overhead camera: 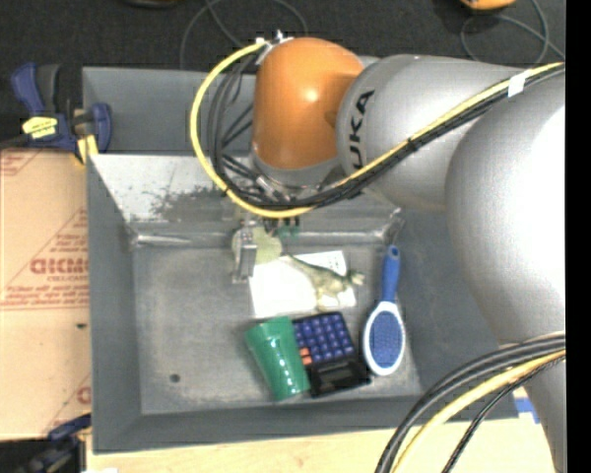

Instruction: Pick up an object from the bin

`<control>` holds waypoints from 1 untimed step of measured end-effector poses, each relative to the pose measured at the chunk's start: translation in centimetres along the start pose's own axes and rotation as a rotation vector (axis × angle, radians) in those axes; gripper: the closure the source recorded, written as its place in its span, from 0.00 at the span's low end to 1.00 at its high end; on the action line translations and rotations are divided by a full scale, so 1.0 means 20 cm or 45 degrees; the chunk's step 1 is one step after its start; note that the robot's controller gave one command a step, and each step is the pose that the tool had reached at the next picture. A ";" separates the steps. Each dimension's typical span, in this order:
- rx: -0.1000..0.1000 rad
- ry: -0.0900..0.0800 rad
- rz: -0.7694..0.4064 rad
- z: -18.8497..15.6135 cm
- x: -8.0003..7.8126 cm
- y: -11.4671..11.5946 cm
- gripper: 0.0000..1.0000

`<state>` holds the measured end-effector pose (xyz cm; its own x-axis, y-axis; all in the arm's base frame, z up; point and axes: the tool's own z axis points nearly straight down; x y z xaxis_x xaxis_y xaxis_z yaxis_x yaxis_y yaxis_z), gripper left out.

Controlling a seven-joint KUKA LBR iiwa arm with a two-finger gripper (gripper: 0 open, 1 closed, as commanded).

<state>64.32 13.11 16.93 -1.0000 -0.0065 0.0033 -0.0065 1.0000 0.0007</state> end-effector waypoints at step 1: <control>-0.001 -0.009 0.003 -0.03 -0.01 0.00 0.00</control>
Offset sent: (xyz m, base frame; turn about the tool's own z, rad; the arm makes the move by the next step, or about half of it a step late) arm 0.0109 -0.0655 -0.0993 0.0462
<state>64.44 13.04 17.48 -1.0000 -0.0040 -0.0041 -0.0040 1.0000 0.0017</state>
